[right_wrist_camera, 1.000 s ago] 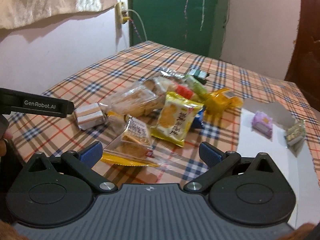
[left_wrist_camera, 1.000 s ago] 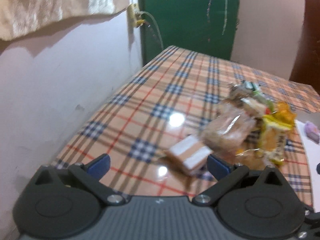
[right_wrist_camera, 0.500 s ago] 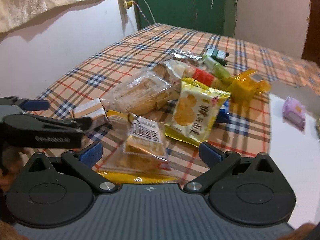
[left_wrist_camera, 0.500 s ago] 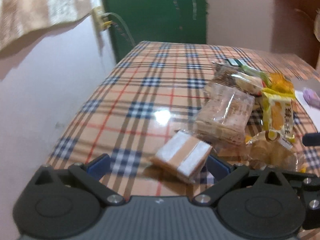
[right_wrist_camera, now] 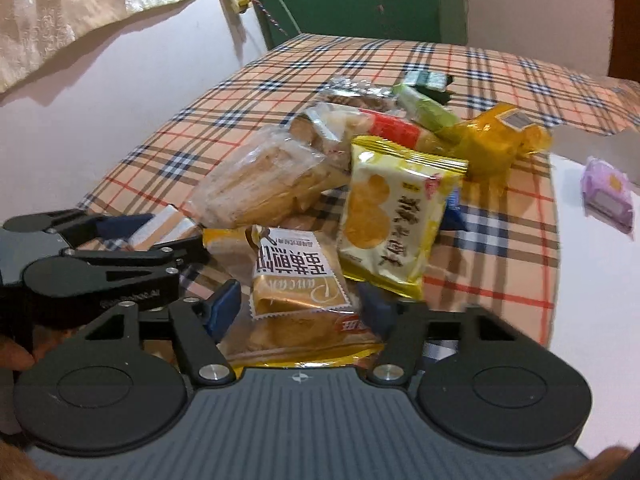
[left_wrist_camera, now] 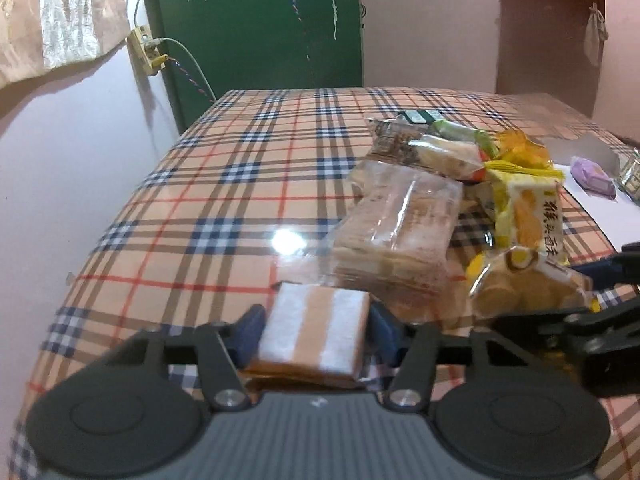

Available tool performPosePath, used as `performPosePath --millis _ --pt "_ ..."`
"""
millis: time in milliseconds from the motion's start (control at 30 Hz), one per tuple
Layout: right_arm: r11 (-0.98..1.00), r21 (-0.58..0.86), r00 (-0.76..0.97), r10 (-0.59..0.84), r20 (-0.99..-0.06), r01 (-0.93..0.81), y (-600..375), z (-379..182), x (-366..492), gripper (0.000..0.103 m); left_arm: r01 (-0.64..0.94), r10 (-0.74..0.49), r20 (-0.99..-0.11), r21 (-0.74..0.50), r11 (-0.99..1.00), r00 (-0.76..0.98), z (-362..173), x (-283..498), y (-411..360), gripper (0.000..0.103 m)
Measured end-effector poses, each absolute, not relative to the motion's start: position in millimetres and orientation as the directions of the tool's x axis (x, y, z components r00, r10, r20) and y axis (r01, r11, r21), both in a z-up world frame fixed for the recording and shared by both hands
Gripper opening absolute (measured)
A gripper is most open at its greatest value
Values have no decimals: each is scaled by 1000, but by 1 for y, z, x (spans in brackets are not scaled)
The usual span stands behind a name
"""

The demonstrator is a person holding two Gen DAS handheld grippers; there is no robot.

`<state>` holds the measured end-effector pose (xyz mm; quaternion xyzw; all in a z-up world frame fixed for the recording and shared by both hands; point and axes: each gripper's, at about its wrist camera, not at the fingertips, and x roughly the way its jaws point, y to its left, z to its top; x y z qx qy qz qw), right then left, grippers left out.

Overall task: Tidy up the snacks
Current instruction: 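Grasp the white-and-tan wrapped cake with the left gripper while the right grasps the brown-printed bread bag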

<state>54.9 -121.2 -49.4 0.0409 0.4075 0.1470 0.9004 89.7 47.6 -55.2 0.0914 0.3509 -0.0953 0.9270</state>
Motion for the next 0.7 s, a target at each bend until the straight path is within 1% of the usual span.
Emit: performPosePath --millis 33,67,100,133,200,267,433,533,700 --pt "954 187 627 295 -721 -234 -119 -50 56 100 245 -117 -666 103 964 737 -55 88 46 47" --pt "952 180 620 297 -726 -246 -116 -51 57 93 244 -112 -663 110 963 740 -56 87 44 47" --pt "955 160 623 286 -728 -252 -111 -52 58 77 241 -105 -661 118 963 743 -56 86 43 47" --pt "959 118 634 261 -728 -259 -106 -52 59 71 237 -100 -660 122 964 745 -55 84 41 47" --pt "955 110 636 267 -724 -276 -104 -51 56 64 224 -90 -662 120 967 744 -55 83 41 47" --pt "953 127 639 279 -717 -273 -106 -50 53 63 206 -83 -663 109 973 744 -53 80 43 47" --pt "954 80 679 262 -686 -287 -106 -39 41 62 153 -79 -660 55 987 747 -47 73 47 47" --pt "955 36 708 244 -663 -295 -106 -27 27 62 136 -73 -647 48 990 759 -41 66 46 47" --pt "960 1 742 216 -634 -279 -115 -8 9 62 126 -72 -631 42 991 772 -27 51 39 47"
